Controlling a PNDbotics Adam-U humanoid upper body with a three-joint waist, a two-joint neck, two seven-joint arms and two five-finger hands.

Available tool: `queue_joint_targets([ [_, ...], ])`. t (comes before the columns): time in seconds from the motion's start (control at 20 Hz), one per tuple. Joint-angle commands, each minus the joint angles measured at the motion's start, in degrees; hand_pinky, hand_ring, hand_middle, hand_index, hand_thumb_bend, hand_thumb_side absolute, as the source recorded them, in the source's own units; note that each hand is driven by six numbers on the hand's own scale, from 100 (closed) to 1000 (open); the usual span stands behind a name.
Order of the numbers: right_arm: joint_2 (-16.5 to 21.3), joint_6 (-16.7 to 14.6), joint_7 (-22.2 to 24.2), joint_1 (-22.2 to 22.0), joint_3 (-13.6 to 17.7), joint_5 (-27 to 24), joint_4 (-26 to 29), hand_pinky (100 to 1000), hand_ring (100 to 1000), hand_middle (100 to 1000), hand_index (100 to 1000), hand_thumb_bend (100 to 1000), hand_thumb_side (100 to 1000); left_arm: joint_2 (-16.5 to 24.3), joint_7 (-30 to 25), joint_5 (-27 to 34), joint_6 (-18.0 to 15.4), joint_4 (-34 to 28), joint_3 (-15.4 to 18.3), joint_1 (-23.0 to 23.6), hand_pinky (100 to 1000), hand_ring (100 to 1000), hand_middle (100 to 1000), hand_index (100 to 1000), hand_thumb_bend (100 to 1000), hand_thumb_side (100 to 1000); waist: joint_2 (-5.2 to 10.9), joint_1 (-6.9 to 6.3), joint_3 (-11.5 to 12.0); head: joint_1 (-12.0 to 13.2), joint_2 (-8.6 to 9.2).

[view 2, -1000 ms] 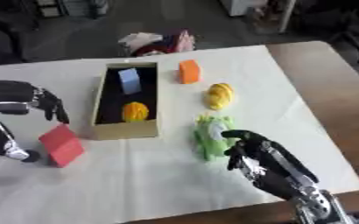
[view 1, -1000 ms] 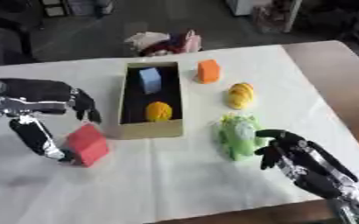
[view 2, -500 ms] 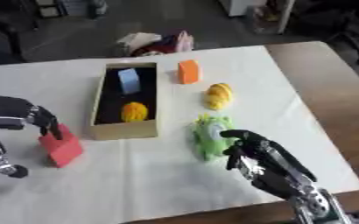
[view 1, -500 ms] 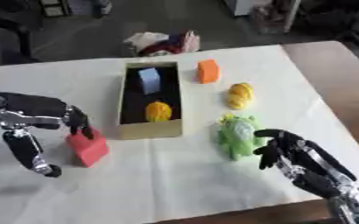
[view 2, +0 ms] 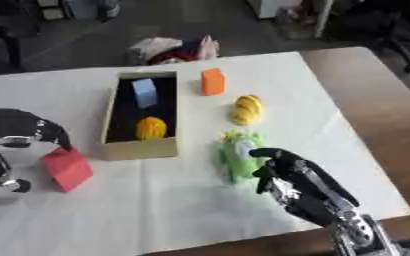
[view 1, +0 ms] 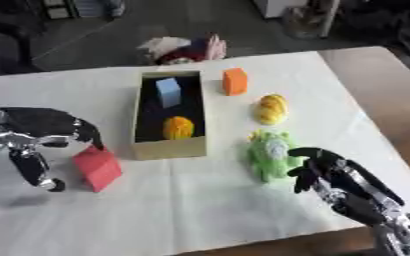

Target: Pick up objects on the table and place them in the box.

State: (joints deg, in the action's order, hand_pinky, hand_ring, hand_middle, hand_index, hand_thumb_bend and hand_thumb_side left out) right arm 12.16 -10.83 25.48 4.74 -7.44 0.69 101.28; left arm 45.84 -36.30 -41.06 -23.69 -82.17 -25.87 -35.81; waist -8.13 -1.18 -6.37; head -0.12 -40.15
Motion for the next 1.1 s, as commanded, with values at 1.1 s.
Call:
queue_joint_targets([
  [1.1, 0.5, -0.2, 0.4, 0.5, 0.4, -0.2, 0.5, 758, 466, 356, 828, 100, 567, -4.5, 6.7, 0.4, -1.7, 5.6, 2.7, -3.7, 756, 652, 634, 739, 477, 100, 0.61, 0.48, -0.1, -0.7, 0.55],
])
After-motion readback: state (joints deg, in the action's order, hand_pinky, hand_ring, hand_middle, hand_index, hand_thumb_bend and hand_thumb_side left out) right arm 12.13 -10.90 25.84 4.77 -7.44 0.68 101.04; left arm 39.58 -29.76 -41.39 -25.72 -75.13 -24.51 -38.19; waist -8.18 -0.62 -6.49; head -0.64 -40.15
